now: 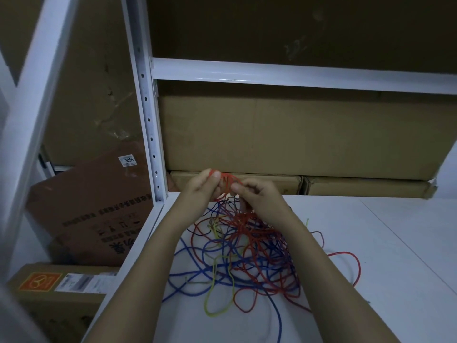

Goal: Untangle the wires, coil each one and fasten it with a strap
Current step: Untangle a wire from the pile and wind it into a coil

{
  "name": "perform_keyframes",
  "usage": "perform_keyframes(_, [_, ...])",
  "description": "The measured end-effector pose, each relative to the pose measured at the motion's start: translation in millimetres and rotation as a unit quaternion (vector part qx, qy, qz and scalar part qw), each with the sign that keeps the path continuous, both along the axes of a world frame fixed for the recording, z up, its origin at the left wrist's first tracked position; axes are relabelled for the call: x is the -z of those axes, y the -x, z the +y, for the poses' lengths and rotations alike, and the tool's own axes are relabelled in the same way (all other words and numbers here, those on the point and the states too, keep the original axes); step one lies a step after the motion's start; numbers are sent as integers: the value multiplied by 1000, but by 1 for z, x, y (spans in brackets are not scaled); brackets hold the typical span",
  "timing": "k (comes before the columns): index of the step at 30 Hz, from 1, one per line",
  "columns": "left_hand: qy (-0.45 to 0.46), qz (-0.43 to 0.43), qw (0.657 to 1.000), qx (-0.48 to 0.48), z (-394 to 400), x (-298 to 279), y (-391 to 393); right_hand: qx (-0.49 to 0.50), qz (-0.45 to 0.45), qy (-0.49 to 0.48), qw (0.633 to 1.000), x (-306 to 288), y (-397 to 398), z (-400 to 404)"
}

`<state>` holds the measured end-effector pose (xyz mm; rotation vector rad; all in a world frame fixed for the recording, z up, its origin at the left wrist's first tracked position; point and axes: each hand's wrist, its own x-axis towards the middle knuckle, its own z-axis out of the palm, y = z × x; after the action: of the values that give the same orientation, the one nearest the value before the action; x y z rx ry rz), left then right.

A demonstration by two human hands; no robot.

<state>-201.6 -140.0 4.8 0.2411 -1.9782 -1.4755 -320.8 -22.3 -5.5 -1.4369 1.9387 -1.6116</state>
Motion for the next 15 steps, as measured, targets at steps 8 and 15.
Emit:
perform_keyframes(8, [-80,57,992,-81,-2,-10,6,-76,48,-135,987,15,-8,7])
perform_keyframes(15, [-55,46,994,-85,-6,-17,12,-16,-161,103,981,-39,-6,-1])
